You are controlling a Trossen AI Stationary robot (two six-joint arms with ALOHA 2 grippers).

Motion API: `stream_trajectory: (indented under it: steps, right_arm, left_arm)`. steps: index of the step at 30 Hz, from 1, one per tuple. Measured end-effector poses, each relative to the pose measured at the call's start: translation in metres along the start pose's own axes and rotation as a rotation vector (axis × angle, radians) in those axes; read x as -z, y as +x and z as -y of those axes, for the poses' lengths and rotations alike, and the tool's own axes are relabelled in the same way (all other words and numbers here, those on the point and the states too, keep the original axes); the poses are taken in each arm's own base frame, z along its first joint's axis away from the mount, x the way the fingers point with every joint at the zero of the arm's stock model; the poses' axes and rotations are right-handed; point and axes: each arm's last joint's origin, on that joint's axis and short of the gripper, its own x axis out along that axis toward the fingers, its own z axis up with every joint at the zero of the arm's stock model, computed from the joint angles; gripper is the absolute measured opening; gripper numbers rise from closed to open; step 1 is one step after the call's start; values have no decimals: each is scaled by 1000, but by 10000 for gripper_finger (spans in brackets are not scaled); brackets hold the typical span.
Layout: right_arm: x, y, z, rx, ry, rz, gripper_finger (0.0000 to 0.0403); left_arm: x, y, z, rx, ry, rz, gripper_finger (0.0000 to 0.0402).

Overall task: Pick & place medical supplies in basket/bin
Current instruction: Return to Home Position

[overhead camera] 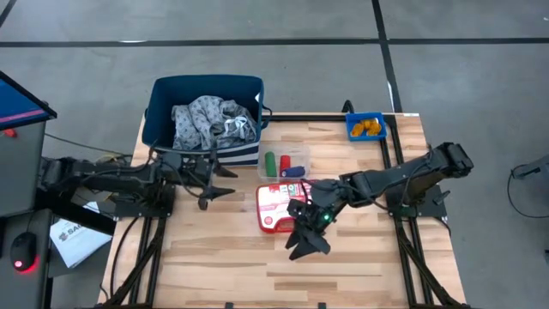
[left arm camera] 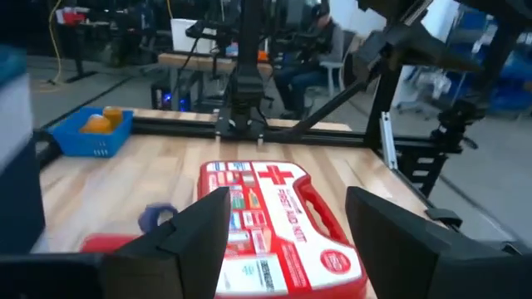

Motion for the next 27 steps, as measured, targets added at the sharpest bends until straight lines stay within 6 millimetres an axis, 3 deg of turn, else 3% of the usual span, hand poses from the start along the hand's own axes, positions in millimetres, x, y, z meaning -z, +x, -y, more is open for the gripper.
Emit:
stream_trajectory:
  steps: [9, 20, 27]
  right_arm:
    - [8, -5, -13, 55, 34, 54, 259]
    - [10, -7, -13, 100, 57, 83, 259]
    - [3, -14, -9, 119, 42, 107, 259]
  left_arm:
    - [59, -32, 3, 8, -93, 96, 211]
    - [57, -47, 8, 8, -60, 96, 171]
    - [67, -58, 9, -9, -59, 7, 163]
